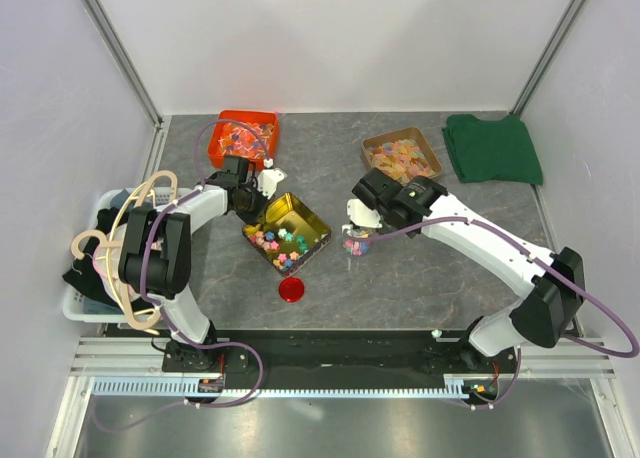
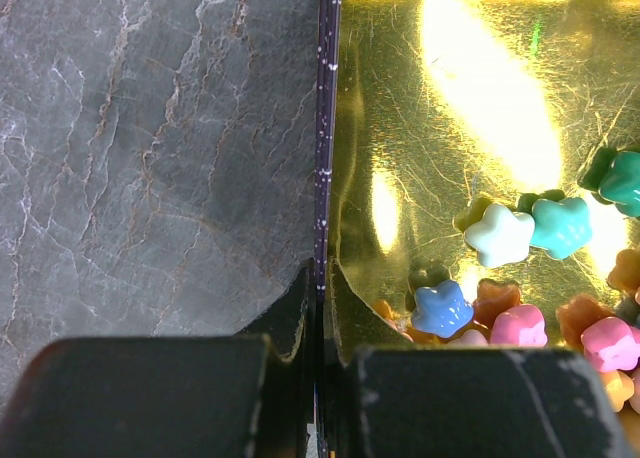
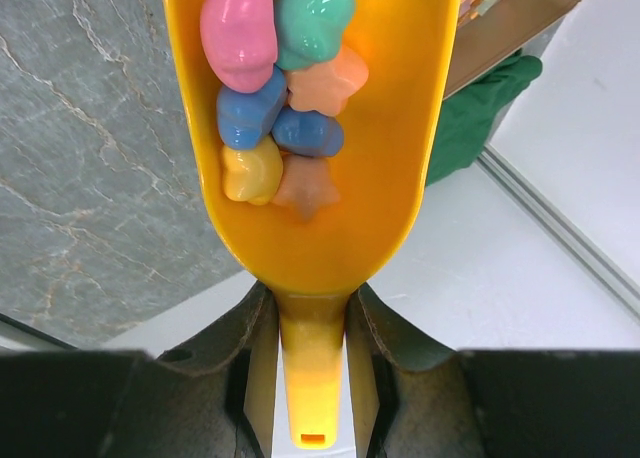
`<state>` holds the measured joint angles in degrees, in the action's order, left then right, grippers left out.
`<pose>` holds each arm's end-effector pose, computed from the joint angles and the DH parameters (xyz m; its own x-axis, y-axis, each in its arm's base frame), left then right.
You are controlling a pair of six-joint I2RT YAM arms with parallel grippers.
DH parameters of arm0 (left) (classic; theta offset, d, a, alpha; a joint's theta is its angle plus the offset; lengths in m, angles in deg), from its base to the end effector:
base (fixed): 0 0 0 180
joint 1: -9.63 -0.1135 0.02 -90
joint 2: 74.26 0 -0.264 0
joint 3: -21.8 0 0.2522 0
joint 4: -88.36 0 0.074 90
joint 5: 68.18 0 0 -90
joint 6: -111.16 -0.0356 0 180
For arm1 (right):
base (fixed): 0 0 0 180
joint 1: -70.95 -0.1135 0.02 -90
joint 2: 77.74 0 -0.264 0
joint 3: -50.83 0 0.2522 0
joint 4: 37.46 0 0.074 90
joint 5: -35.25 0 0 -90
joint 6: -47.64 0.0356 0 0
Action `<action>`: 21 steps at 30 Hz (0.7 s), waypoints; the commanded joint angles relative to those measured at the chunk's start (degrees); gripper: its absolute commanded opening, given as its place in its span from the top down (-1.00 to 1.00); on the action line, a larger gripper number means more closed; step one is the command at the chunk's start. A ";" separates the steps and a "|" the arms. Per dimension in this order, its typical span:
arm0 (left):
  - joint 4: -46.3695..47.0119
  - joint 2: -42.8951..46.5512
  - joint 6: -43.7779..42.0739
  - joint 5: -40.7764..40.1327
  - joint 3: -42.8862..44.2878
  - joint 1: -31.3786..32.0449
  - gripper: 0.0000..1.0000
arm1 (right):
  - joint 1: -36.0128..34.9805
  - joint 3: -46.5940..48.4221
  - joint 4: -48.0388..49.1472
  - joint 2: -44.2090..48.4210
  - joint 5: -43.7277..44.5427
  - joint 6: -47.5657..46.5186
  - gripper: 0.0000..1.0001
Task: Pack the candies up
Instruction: Place the fake candies in the packing bottle.
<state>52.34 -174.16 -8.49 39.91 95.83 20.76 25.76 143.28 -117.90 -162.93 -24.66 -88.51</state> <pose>0.3345 -0.0771 0.1684 -0.5903 0.5954 -0.5450 0.7124 0.7018 -0.0049 0.2088 0.1849 0.3081 -0.0984 -0.9844 0.1456 -0.8409 0.0040 -0.5411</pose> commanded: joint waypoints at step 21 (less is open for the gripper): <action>1.26 0.76 0.47 3.71 0.73 0.29 0.97 | -3.33 0.67 -1.35 -2.97 12.36 -2.19 1.00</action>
<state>52.36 -174.18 -8.49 40.19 95.83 20.76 22.79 143.13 -118.99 -165.86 -16.55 -89.80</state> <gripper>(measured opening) 0.033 0.350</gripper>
